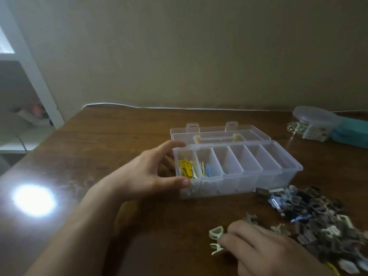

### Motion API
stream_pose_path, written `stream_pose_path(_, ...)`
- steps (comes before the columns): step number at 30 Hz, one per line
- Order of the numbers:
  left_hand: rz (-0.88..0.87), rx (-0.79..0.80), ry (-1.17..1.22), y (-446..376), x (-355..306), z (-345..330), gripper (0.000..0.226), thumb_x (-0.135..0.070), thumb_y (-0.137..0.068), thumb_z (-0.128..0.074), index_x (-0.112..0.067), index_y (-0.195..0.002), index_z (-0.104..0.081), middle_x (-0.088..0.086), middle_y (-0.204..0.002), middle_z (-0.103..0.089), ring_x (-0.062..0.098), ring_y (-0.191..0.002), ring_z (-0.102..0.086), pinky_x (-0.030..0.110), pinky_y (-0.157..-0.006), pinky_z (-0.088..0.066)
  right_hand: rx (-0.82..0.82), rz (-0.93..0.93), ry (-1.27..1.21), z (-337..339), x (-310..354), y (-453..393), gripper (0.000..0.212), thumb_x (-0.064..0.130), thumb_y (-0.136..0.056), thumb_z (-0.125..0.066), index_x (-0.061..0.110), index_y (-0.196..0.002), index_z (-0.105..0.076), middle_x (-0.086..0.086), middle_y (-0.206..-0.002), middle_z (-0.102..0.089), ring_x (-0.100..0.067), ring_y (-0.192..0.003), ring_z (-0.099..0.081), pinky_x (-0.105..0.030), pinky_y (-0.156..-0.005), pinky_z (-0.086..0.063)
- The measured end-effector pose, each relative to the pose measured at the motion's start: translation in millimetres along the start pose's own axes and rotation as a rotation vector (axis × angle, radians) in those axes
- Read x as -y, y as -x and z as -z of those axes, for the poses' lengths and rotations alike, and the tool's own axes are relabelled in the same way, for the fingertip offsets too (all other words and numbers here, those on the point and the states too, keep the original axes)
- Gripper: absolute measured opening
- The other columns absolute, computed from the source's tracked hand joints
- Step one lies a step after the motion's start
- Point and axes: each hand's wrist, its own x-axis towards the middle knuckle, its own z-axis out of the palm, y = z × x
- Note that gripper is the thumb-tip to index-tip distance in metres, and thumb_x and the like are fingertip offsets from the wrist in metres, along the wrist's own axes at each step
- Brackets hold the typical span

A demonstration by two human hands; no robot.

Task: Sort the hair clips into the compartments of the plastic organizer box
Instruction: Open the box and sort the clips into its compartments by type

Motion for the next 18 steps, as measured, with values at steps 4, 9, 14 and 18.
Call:
stream_pose_path(4,-0.003,-0.027,0.021,-0.7,3.9,-1.9,0.084,-0.072,-0.064,-0.068,-0.047,-0.138,-0.04,-0.013,-0.115,-0.065,0.002,-0.105,-0.064,0.025,-0.088,-0.054,-0.176,-0.082,-0.314,18.8,-8.5,-29.3,0.019,0.027,-0.076,-0.061,0.029,-0.089,-0.073,0.019,-0.085,-0.065,0.008,-0.074,-0.062,-0.004,-0.067,-0.047)
stream_pose_path(9,0.005,-0.128,0.079,-1.7,4.8,-1.6,0.06,-0.074,-0.079,-0.049,-0.045,-0.132,-0.045,-0.011,-0.117,-0.067,0.007,-0.102,-0.068,0.039,-0.087,-0.057,-0.3,-0.328,-0.434,31.5,-13.1,-87.2,0.019,0.025,-0.082,-0.068,0.029,-0.1,-0.074,0.023,-0.067,-0.058,0.013,-0.076,-0.059,-0.002,-0.058,-0.043)
stream_pose_path(14,-0.118,-0.548,-0.049,-6.0,-4.7,-9.9,0.023,-0.045,-0.09,-0.053,-0.027,-0.104,-0.058,-0.012,-0.081,-0.054,0.013,-0.073,-0.053,0.033,-0.062,-0.049,-0.206,-0.381,-0.407,23.7,-14.2,-111.6,0.03,0.021,-0.088,-0.069,0.03,-0.117,-0.067,0.019,-0.076,-0.058,0.016,-0.082,-0.054,-0.003,-0.064,-0.044)
stream_pose_path(18,-0.149,-0.458,0.012,-5.9,-8.4,-10.5,0.018,-0.027,-0.083,-0.059,-0.027,-0.099,-0.067,-0.011,-0.084,-0.048,0.014,-0.082,-0.051,0.026,-0.069,-0.045,-0.045,-0.363,-0.575,28.7,-20.5,-108.6,0.024,0.022,-0.087,-0.068,0.038,-0.105,-0.066,0.01,-0.079,-0.068,0.001,-0.08,-0.064,-0.011,-0.066,-0.052)
